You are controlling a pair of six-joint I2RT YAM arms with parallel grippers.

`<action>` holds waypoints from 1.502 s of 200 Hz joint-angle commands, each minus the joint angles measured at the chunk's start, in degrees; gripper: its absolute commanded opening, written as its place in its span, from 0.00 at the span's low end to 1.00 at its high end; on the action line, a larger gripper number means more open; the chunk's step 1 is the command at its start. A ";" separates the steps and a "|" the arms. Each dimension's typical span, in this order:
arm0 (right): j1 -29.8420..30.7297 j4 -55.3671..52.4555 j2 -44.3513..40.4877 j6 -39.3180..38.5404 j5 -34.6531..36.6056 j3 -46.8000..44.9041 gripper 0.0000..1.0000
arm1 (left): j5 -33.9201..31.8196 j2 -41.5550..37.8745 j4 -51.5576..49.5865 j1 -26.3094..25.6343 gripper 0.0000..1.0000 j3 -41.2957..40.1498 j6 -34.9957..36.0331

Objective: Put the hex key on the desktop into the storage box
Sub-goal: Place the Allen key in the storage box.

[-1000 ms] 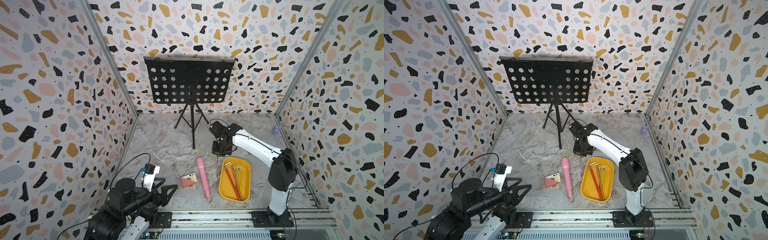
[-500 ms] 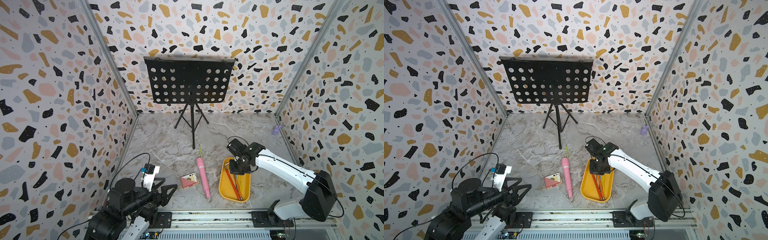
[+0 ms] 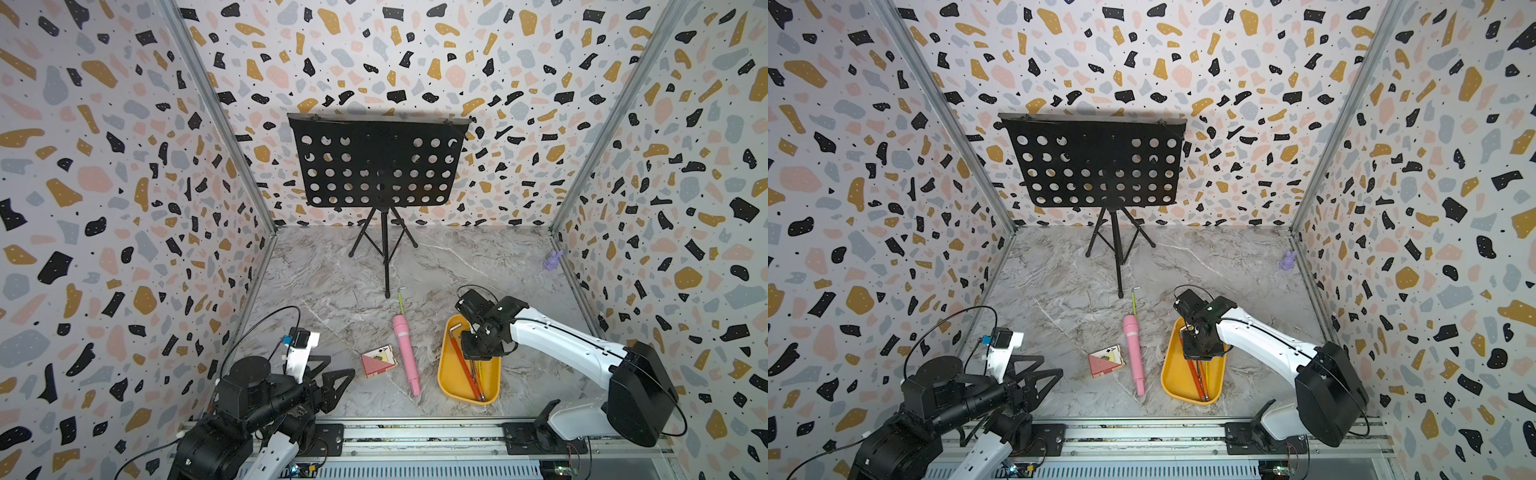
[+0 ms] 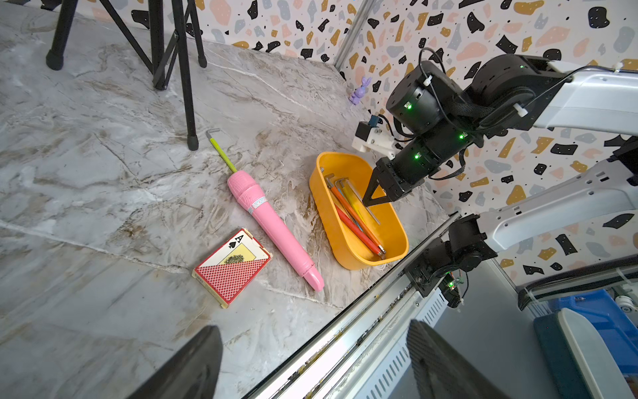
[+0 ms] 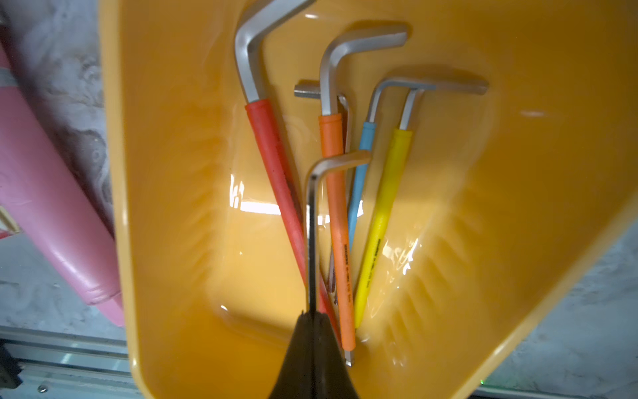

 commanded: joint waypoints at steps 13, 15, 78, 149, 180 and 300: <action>0.04 1.89 2.16 -2.29 0.46 -1.67 0.00 | 0.71 -0.26 1.79 0.31 0.88 0.60 0.37; 0.00 2.07 2.30 -2.36 0.39 -1.73 0.00 | 0.76 -0.26 1.75 0.34 0.88 0.60 0.37; -0.45 2.58 3.99 -2.76 2.82 -2.31 0.00 | 0.71 -0.22 1.77 0.36 0.88 0.60 0.29; -0.43 0.70 2.82 -5.47 3.43 4.25 0.00 | 0.53 -0.27 1.78 0.33 0.88 0.60 0.28; -0.36 -1.65 7.93 -7.53 3.27 14.31 0.13 | 0.50 -0.04 1.80 0.38 0.88 0.60 0.22; -0.01 -6.62 38.39 -10.53 -1.04 53.80 0.39 | 0.06 -0.09 1.74 0.38 0.88 0.60 0.01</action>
